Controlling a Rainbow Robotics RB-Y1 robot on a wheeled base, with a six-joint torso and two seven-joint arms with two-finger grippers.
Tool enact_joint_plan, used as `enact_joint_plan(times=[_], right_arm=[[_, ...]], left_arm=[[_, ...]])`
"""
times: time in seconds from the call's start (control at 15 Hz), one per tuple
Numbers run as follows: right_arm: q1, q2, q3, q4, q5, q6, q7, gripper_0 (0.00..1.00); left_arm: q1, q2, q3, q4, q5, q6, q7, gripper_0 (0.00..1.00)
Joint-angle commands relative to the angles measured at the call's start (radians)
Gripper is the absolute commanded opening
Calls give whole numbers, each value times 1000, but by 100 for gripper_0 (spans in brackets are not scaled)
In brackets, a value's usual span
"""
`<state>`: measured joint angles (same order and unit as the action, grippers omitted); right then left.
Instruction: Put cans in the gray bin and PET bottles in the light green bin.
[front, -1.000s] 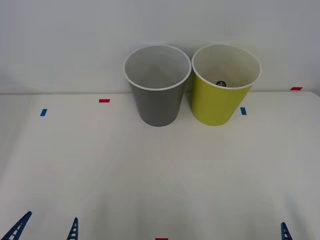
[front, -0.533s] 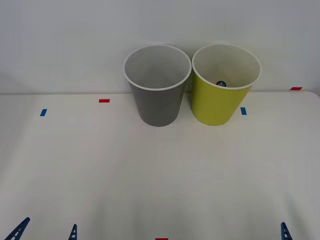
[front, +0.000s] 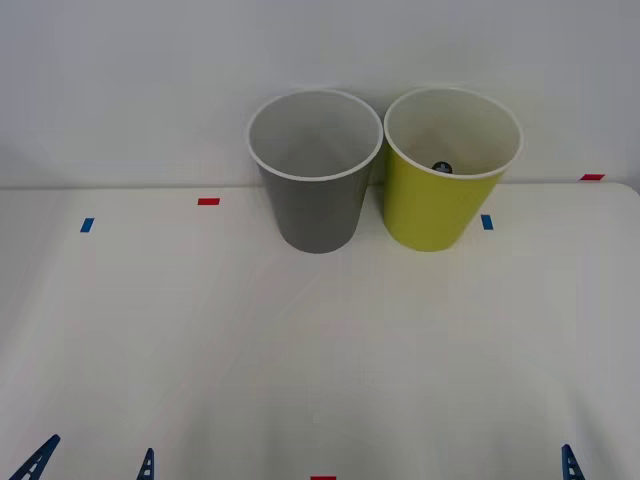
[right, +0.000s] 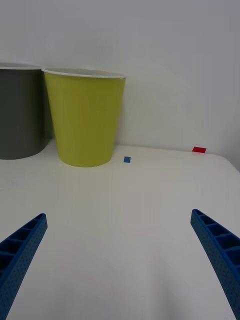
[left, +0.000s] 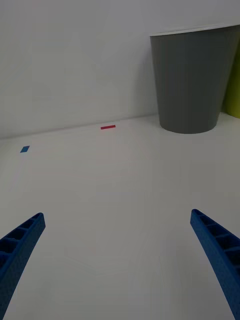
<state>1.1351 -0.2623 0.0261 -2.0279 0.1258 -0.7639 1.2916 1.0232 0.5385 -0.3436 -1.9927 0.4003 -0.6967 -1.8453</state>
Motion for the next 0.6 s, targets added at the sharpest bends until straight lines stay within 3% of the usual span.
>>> enact_joint_plan(times=[0.07, 0.6], right_arm=[[0, 0, 0, 0, 0, 0, 0, 100], [0, 0, 0, 0, 0, 0, 0, 100]], left_arm=[[0, 0, 0, 0, 0, 0, 0, 100], [0, 0, 0, 0, 0, 0, 0, 100]])
